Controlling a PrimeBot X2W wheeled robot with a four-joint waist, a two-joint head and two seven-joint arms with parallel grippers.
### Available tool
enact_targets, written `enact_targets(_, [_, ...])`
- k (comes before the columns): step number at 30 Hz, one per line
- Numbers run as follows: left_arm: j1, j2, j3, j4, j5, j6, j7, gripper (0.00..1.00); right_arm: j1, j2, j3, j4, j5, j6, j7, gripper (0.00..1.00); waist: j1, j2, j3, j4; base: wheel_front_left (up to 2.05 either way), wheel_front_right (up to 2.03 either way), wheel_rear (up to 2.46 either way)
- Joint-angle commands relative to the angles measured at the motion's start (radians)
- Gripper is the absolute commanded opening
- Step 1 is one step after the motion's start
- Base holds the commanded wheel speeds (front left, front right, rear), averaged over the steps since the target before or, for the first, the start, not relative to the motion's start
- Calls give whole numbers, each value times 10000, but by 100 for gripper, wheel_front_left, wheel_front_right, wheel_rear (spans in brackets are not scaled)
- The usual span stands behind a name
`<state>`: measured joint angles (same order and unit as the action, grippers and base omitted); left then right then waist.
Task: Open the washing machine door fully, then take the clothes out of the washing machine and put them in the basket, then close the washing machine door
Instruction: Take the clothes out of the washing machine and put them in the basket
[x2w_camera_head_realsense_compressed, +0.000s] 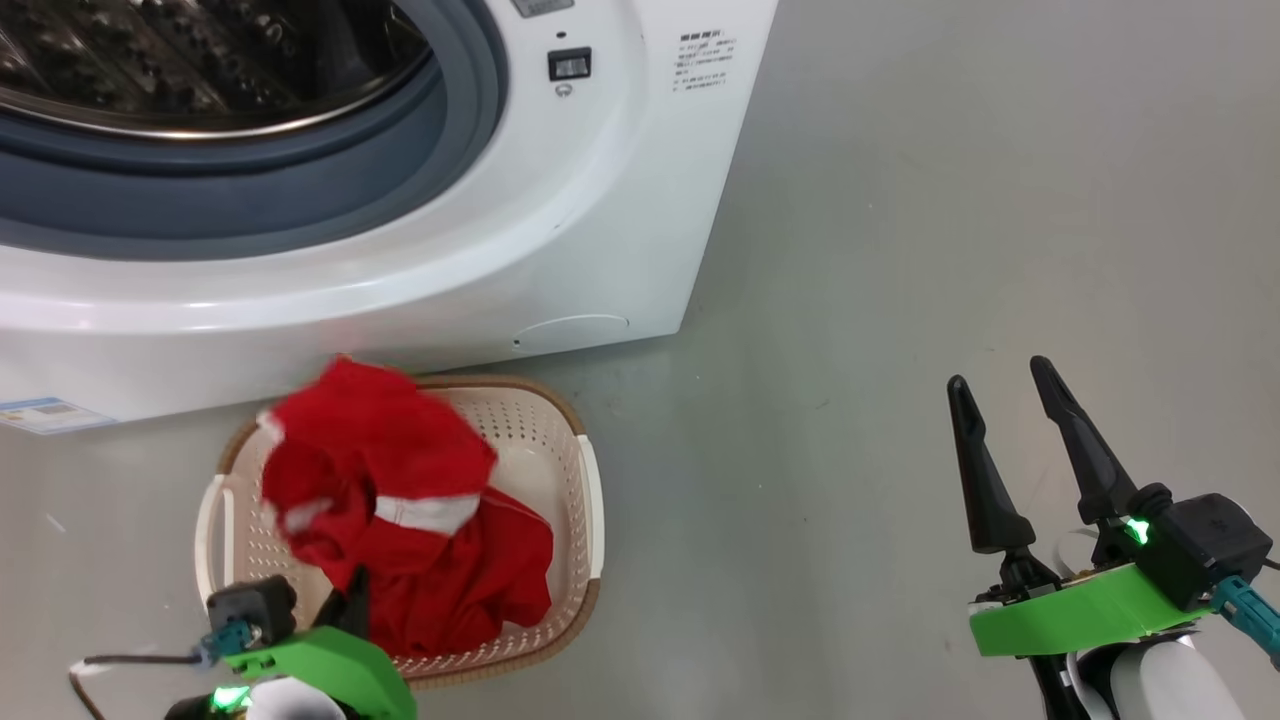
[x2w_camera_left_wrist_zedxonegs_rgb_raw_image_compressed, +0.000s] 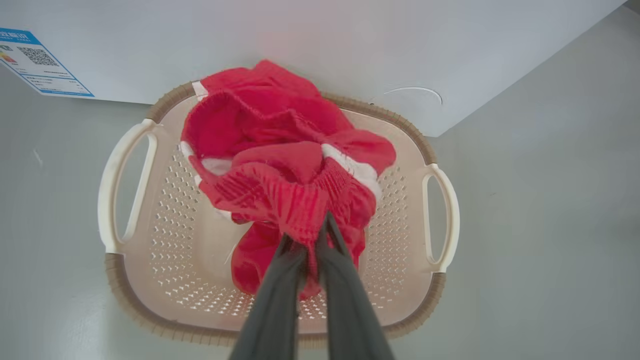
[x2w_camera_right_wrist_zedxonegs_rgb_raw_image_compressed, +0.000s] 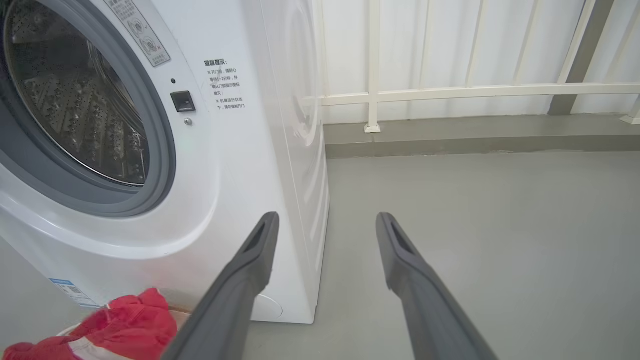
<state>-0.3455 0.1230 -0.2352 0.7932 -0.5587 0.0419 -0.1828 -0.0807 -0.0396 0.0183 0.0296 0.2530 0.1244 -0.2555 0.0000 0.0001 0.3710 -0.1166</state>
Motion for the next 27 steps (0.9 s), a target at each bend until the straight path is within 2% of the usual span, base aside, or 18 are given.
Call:
enact_targets(1, [-295, 120, 238, 255, -3, -139, -207, 0, -65, -106, 264, -270, -63, 63, -63, 100, 0, -1, 103, -41, 0, 0, 0])
enact_targets(7, [-1289, -5, 202, 1949, 43, -464, -576, 0, -195, -106, 318, -244, -22, 63, -63, 100, 0, -1, 433, -131, 0, 0, 0])
enact_targets(14, [-2215, -56, 220, 3184, 156, -675, -757, 0, -323, -106, 411, -282, -1, 63, -63, 100, 0, -1, 928, -259, 0, 0, 0])
enact_targets(27, [-3100, 82, 498, 3662, 355, -741, -787, 0, -729, -106, 566, -325, 26, 63, -63, 100, 0, -1, 1901, -377, 0, 0, 0])
